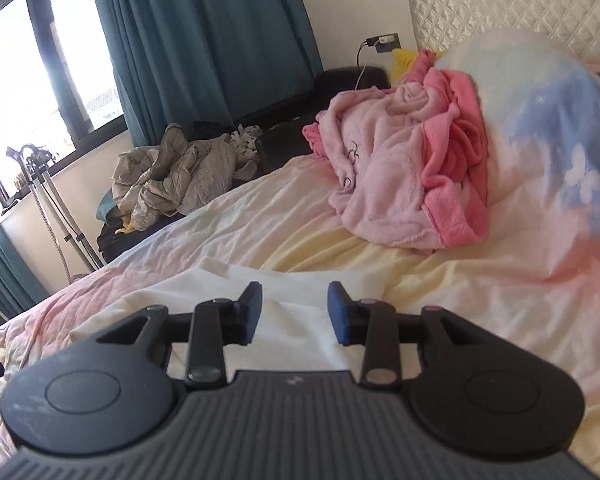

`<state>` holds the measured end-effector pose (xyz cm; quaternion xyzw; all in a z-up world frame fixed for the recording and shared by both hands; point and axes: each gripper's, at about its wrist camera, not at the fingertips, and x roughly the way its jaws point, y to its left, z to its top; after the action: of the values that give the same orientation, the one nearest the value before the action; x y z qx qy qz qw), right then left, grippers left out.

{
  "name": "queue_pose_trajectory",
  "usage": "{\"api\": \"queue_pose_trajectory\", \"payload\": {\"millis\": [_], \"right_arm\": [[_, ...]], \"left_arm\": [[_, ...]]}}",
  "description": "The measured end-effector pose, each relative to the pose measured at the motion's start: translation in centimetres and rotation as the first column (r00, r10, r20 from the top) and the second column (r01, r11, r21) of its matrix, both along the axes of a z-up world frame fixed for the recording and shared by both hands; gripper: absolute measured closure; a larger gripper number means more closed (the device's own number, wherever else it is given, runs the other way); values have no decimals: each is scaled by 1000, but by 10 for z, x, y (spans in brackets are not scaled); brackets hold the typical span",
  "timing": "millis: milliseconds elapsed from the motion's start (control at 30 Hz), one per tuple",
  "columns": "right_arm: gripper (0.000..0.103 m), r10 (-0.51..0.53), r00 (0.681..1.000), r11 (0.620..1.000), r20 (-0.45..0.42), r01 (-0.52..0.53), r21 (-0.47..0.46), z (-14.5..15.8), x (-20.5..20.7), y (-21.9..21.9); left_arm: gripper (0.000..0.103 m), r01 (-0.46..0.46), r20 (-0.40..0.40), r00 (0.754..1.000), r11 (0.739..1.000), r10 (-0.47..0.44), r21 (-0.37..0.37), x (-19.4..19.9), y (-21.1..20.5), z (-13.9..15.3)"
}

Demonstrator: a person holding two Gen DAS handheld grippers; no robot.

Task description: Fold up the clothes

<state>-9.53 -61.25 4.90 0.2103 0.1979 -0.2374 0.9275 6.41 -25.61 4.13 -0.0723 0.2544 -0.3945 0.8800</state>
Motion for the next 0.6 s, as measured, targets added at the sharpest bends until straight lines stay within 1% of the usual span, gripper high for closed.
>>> {"api": "queue_pose_trajectory", "payload": {"millis": [67,167,333,400,433,500,600], "right_arm": [[65,42,999,999,34,-42,-18,25,-6,28],[64,111,990,993,86,-108,-40,57,-16,75],[62,227,965,972,131,-216,-94,87,-15,163],[62,273,950,960,151,-261,-97,93,-12,193],[62,306,938,950,164,-291,-108,95,-9,212],[62,358,916,932,180,-338,-129,96,-3,245],[62,409,891,912,198,-396,-102,93,11,291]], "left_arm": [[1,0,43,999,1000,0,5,-19,28,23],[0,-41,109,993,998,36,37,-42,66,49],[0,-151,200,971,984,130,95,-72,138,75],[0,-196,237,958,974,164,116,-83,166,86],[0,-218,256,950,968,181,125,-89,181,91],[0,-271,295,930,952,221,140,-99,207,98],[0,-369,333,894,915,301,164,-105,240,102]]}}
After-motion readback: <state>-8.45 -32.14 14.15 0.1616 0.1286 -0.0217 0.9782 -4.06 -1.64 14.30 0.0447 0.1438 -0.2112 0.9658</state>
